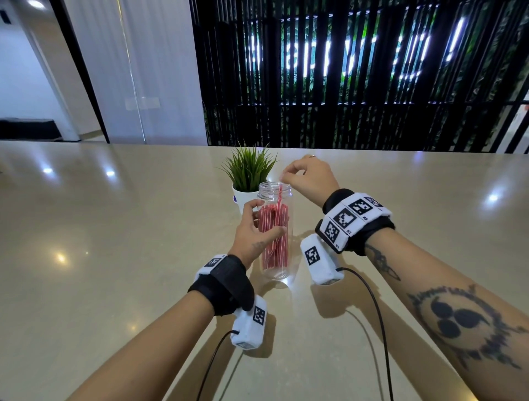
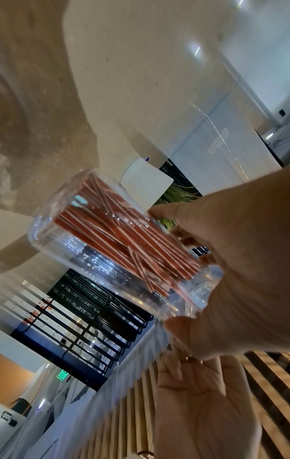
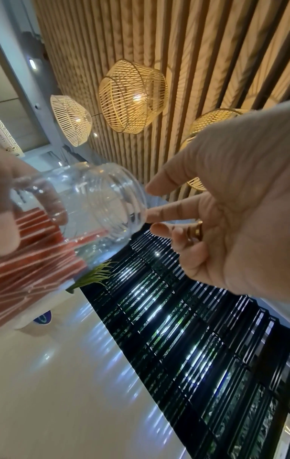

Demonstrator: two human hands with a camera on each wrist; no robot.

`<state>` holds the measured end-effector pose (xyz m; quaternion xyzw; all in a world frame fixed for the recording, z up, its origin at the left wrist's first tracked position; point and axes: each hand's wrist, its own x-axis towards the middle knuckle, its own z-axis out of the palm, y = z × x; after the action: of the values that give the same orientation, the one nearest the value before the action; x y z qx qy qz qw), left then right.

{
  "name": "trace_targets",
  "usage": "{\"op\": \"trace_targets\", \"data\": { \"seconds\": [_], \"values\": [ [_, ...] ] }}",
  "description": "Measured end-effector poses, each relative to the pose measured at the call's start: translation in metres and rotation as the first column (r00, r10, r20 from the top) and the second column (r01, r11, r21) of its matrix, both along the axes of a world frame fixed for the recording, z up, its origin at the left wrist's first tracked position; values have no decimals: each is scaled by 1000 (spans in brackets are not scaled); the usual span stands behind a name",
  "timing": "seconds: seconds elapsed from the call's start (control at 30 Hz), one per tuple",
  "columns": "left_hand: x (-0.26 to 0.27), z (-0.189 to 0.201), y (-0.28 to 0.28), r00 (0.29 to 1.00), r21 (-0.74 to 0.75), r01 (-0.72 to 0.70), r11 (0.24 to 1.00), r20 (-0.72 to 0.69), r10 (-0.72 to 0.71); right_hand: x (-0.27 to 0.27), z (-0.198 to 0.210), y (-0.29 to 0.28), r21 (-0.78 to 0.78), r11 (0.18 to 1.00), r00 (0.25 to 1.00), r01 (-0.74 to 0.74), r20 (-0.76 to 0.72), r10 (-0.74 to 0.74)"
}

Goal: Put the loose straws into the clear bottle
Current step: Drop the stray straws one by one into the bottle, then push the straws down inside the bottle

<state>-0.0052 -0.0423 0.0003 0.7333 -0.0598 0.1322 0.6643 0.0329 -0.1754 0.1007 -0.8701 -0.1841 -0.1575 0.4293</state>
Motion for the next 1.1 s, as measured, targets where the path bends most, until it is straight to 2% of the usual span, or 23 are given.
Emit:
{"op": "trace_targets", "data": {
  "seconds": [0.17, 0.33, 0.4, 0.47, 0.53, 0.77, 0.9, 1.03, 1.1],
  "values": [
    [1, 6, -1, 1000, -2, 12, 1000, 18, -12, -1, 14, -10, 106, 994, 999, 7, 47, -12],
    [3, 11, 2, 1000, 10, 26, 1000, 18, -26, -11, -2, -19, 160, 984, 996, 72, 48, -80],
    [3, 12, 4, 999, 7, 32, 999, 8, -32, -21, -13, -22, 109, 994, 993, -18, -115, 31],
    [2, 11, 4, 1000, 8, 28, 1000, 3, -28, -31, -22, -23, -12, 988, 928, -156, -345, 142],
    [1, 9, 2, 1000, 7, 23, 1000, -3, -23, -37, -30, -20, -114, 965, 881, -235, -444, 162],
    [-8, 7, 0, 997, 3, 79, 997, -1, -79, -47, -54, -12, 23, 990, 920, -140, -367, 138],
    [-10, 4, 3, 992, 8, 128, 992, -26, -128, -54, -58, -11, 31, 991, 929, -131, -346, 134],
    [-12, -3, 6, 990, 129, 137, 982, -26, -135, -60, -70, -11, 84, 991, 924, -107, -359, 131],
    [-17, -6, 6, 994, 144, 112, 983, -36, -108, -65, -80, -9, 78, 992, 936, -94, -332, 115]
  ]
}}
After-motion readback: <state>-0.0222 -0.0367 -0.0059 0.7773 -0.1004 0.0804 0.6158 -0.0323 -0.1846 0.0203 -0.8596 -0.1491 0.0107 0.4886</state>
